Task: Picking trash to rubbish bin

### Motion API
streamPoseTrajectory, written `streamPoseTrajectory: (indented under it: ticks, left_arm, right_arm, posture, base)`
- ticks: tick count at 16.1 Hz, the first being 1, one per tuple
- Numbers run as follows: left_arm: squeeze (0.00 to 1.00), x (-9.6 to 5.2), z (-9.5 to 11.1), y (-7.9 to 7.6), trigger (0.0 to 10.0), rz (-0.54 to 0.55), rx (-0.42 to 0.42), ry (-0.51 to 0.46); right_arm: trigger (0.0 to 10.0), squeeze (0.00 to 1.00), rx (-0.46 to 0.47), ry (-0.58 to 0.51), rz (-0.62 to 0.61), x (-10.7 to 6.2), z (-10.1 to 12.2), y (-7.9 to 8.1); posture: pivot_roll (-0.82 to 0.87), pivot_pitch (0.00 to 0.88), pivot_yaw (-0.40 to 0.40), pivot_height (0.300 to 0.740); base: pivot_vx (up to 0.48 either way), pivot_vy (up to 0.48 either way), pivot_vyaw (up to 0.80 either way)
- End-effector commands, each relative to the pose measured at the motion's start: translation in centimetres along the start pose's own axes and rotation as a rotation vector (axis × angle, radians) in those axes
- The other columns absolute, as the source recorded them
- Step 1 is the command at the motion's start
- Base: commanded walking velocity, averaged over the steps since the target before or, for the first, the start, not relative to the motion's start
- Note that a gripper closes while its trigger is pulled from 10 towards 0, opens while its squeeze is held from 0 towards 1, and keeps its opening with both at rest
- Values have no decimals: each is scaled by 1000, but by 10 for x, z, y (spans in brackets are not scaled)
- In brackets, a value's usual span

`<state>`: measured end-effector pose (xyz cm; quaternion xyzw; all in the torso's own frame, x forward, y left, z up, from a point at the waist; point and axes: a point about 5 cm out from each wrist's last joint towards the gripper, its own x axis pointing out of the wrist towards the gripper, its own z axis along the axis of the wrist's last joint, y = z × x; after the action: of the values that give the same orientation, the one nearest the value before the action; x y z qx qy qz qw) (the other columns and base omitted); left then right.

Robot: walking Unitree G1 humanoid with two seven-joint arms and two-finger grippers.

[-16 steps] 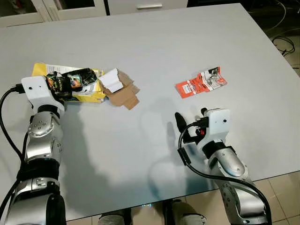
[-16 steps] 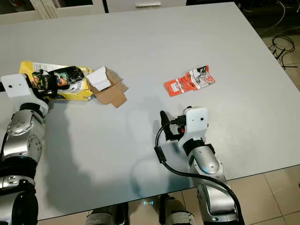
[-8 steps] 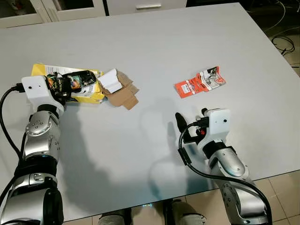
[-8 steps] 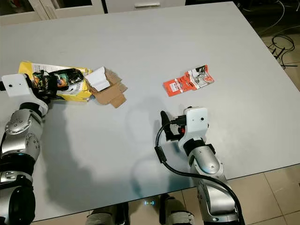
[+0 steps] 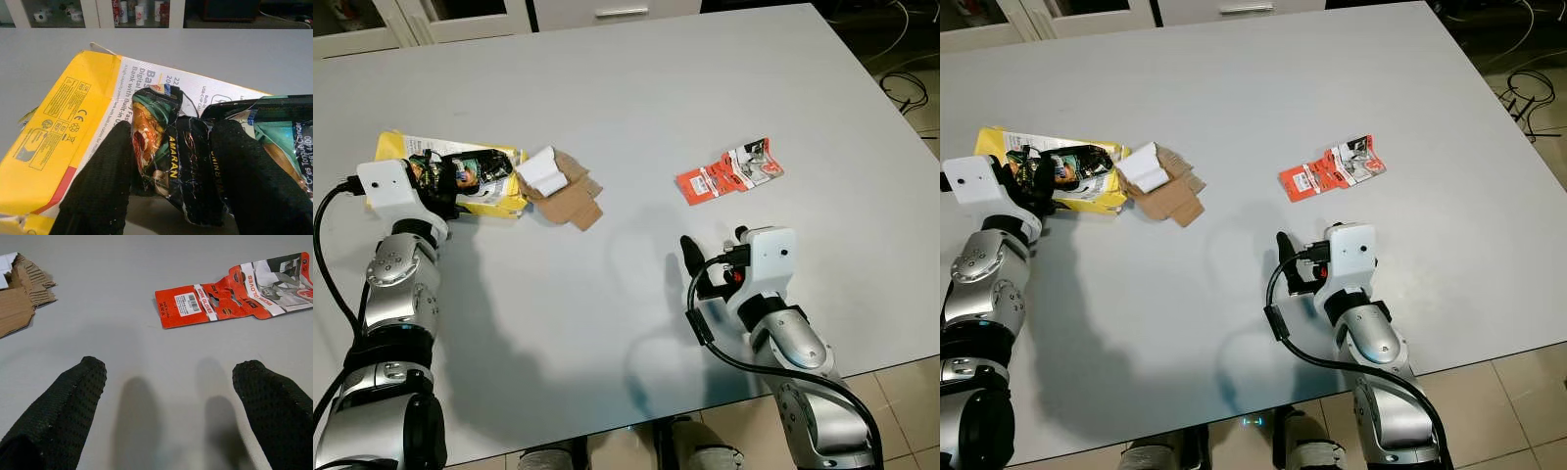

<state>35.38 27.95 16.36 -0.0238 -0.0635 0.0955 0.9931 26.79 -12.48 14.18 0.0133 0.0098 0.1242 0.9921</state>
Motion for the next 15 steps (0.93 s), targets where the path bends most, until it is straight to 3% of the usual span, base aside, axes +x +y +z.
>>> streamPoseTrajectory:
  ticks: [1, 12, 15]
  left_arm:
    - [0, -9, -25, 5, 0, 19, -17, 110]
    - [0, -10, -23, 8, 0, 35, -45, 92]
    - [0, -11, -18, 5, 0, 23, -39, 45]
  right_arm:
    - [10000, 0, 1, -3, 7, -2, 2, 1]
    - [10000, 0, -2, -5, 9, -1, 3, 1]
    - [10000, 0, -1, -8, 10, 2, 3, 1]
  posture:
    - [-145, 272, -1, 740]
    - [-145, 269, -6, 740]
    - [-142, 263, -6, 740]
  base:
    - [0, 0, 0]
    - [0, 0, 0]
    - [0, 0, 0]
